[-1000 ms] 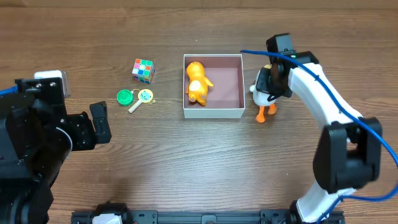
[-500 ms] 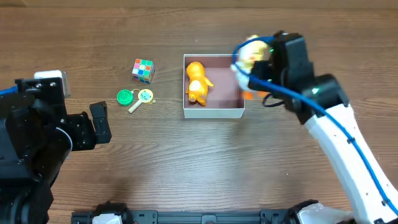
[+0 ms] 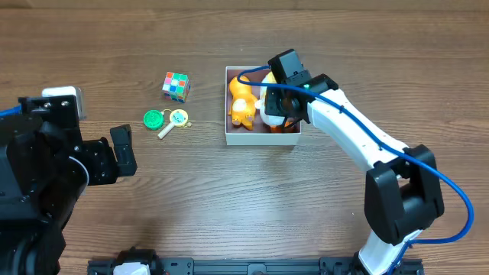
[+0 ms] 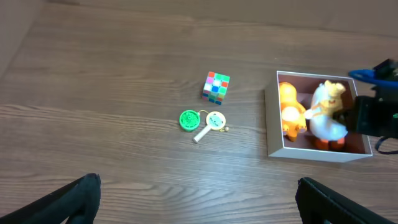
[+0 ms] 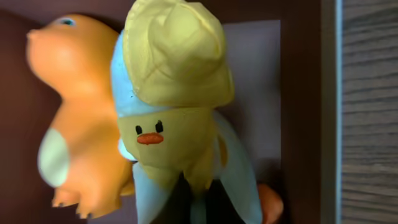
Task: Pack container
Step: 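Place the white duck into the box beside the dinosaur, then lift the right arm aside and grasp the Rubik's cube with left gripper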
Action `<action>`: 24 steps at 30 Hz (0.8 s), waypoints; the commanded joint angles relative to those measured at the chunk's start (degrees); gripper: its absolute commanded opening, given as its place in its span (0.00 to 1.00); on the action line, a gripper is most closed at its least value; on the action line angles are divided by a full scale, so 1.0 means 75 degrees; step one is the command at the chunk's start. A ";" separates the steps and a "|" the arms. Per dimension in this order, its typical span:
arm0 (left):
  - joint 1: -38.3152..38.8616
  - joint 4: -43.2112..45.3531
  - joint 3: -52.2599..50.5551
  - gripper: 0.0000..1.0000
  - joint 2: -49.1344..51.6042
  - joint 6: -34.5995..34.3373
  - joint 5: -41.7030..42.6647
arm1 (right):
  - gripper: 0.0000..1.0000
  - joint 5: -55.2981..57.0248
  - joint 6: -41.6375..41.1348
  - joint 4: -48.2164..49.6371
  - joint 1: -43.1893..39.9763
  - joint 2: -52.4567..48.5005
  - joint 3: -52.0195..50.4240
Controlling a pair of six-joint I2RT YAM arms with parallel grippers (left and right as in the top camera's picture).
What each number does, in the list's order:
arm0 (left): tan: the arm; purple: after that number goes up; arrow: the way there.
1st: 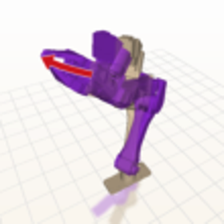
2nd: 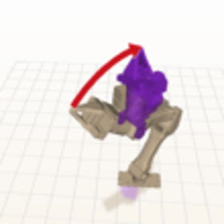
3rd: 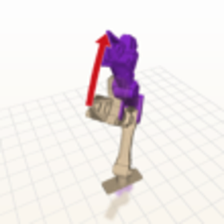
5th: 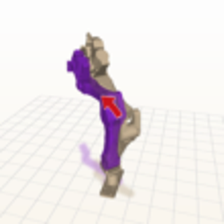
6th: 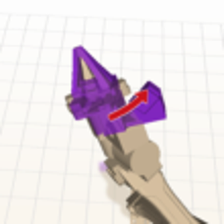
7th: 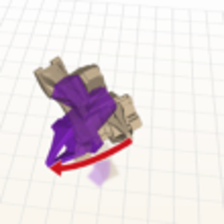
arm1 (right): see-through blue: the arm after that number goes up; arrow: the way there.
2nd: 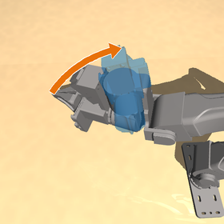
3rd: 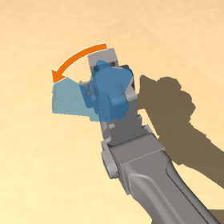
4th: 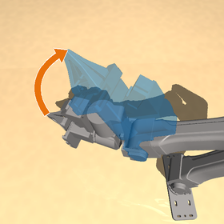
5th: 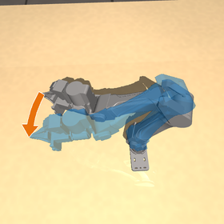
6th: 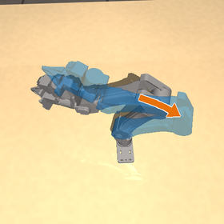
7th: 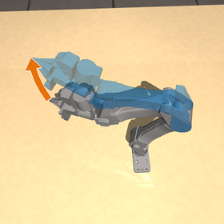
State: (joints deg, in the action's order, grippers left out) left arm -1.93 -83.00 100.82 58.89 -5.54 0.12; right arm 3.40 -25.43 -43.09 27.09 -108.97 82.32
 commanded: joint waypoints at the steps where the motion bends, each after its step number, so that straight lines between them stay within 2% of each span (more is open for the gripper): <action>1: -0.0041 0.0012 0.0122 1.00 -0.0012 0.0032 -0.0099 | 0.51 0.0105 0.0029 0.0044 0.0035 0.0356 0.0335; 7: -0.0041 0.0012 0.0122 1.00 -0.0012 0.0032 -0.0099 | 0.81 0.0076 0.0052 -0.0854 0.0035 0.1067 0.1390; 11: -0.0041 0.0012 0.0122 1.00 -0.0012 0.0032 -0.0099 | 0.89 0.0163 0.0041 -0.1679 -0.0321 0.2022 0.2037; 15: -0.0041 0.0012 0.0122 1.00 -0.0012 0.0032 -0.0099 | 0.99 0.0157 -0.0003 -0.2308 -0.1311 0.3223 0.2151; 19: -0.0041 0.0012 0.0122 1.00 -0.0012 0.0032 -0.0099 | 1.00 0.0015 -0.0012 -0.2897 -0.2410 0.3926 0.2151; 24: -0.0041 0.0312 0.0122 1.00 -0.0012 0.0032 -0.0099 | 1.00 0.0565 -0.0015 -0.4036 -0.3112 0.3847 0.2119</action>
State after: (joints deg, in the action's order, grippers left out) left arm -1.93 -82.89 100.82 58.89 -5.54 0.12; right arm 3.90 -25.43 -71.07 5.74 -78.72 97.82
